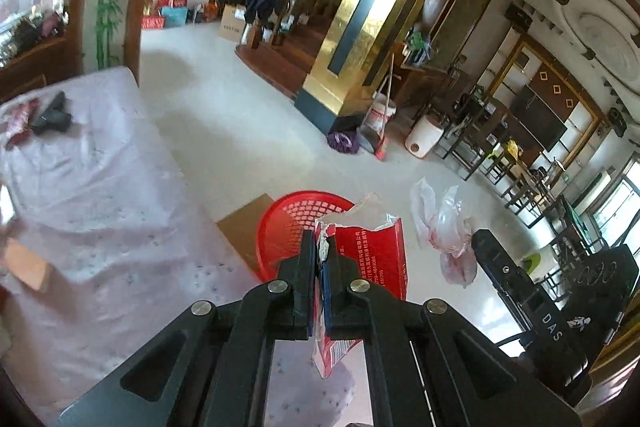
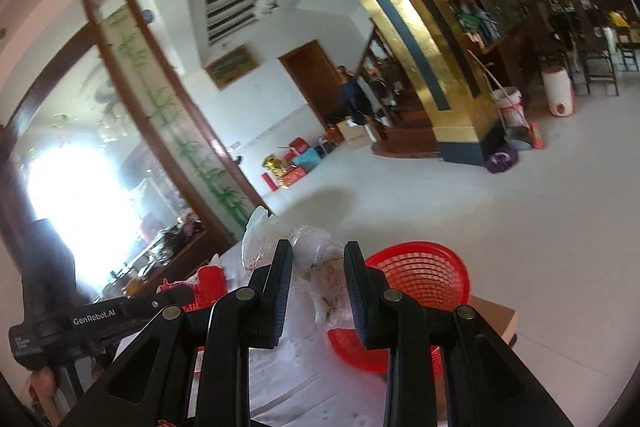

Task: Collect trash
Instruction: 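Carry the red box and white bag in both tools over the red wastebasket, then open both tools to drop the red box and white bag into the basket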

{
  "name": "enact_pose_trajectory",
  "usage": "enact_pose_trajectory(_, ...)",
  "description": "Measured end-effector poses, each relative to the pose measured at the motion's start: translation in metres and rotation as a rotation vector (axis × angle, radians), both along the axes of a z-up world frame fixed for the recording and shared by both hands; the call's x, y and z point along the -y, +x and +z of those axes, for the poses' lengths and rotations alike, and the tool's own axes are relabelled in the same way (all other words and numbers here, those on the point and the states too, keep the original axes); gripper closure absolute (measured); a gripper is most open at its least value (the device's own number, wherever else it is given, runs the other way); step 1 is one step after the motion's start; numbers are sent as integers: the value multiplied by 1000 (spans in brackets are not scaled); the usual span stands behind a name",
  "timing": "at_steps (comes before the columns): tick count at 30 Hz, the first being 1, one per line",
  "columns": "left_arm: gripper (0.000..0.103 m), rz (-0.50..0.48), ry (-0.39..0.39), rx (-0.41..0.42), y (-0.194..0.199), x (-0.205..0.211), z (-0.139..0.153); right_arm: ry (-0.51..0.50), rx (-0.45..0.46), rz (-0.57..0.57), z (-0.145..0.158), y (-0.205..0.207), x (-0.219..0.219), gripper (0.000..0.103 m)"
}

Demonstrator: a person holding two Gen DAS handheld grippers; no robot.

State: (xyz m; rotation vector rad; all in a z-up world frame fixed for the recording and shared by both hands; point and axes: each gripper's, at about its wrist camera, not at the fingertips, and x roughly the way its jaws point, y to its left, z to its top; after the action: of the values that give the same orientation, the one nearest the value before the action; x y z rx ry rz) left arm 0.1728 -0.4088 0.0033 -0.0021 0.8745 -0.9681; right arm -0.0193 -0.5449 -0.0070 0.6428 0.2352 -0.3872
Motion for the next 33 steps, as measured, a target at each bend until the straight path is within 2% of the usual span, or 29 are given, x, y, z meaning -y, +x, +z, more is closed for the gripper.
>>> enact_pose_trajectory(10, 101, -22, 115, -87, 34, 67, -69, 75, -106, -12, -46, 35, 52, 74)
enact_pose_trajectory(14, 98, -41, 143, -100, 39, 84, -88, 103, -154, -18, -62, 47, 67, 73)
enact_pose_trajectory(15, 95, -40, 153, -103, 39, 85, -92, 114, -161, -24, -65, 49, 71, 71)
enact_pose_trajectory(16, 79, -37, 165, -104, 39, 85, -95, 132, -161, -27, -67, 50, 76, 68)
enact_pose_trajectory(17, 54, -32, 171, -105, 40, 83, -96, 144, -162, -27, -70, 50, 79, 65)
enact_pose_trajectory(19, 36, 2, 152, -83, 38, 73, -91, 158, -164, -28, -69, 50, 83, 53)
enact_pose_trajectory(23, 36, 15, 103, -78, 34, 49, -69, 135, -167, -13, -53, 50, 78, 52)
enact_pose_trajectory(26, 34, 42, 52, -31, 21, 16, -47, 93, -141, 14, -34, 43, 62, 49)
enact_pose_trajectory(29, 24, 80, 29, 18, 2, -29, -29, 40, -94, 38, -18, 33, 39, 38)
enact_pose_trajectory(31, 20, 126, 24, 54, -12, -67, -21, -6, -48, 70, -6, 24, 15, 26)
enact_pose_trajectory(33, 19, 174, 22, 93, -24, -101, -16, -62, 4, 121, 6, 17, -17, 20)
